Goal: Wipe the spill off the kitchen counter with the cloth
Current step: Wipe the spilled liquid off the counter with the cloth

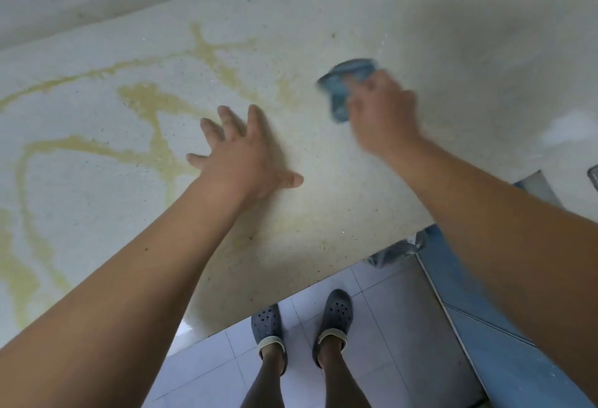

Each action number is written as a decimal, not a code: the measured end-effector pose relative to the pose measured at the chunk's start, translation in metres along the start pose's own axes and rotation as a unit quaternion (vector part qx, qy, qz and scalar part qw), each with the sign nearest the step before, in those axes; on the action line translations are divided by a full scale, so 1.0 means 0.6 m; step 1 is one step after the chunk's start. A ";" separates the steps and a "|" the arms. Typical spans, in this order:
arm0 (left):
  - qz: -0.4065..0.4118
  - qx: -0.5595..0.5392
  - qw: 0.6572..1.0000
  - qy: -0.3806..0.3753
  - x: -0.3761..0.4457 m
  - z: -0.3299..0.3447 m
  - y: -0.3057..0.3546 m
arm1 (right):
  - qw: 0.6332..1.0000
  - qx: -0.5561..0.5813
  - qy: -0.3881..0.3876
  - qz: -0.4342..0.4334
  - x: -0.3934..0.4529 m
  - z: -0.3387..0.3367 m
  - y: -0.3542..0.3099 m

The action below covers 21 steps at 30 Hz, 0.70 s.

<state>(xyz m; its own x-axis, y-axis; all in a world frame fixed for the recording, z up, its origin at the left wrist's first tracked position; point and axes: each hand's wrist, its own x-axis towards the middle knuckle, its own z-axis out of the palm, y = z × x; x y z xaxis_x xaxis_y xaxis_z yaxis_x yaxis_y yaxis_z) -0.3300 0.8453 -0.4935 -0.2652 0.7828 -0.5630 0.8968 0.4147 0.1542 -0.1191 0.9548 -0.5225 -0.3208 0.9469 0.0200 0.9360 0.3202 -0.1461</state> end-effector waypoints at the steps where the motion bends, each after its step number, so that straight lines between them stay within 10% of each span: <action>1: 0.001 -0.003 1.000 -0.002 0.001 -0.002 0.001 | 0.995 0.006 0.007 0.101 0.025 -0.006 0.024; 3: 0.005 -0.006 1.000 -0.002 0.008 -0.007 0.000 | 0.981 0.024 -0.002 0.190 0.037 -0.010 0.022; 10: 0.021 0.036 0.999 0.026 0.047 -0.042 -0.017 | 0.969 0.070 -0.074 -0.226 -0.021 0.011 -0.046; 15: -0.003 0.029 0.999 0.018 0.071 -0.065 -0.028 | 0.982 0.031 0.017 0.186 0.115 -0.002 0.009; 21: -0.003 -0.029 1.000 0.013 0.111 -0.074 0.004 | 0.972 0.094 -0.067 -0.203 0.074 0.030 -0.095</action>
<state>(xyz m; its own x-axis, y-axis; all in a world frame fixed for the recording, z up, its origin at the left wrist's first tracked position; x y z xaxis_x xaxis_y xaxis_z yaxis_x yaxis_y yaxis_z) -0.3611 0.9192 -0.4948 -0.2794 0.7918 -0.5431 0.8739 0.4441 0.1978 -0.1893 0.9778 -0.5313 -0.6857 0.7278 -0.0140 0.6899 0.6436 -0.3313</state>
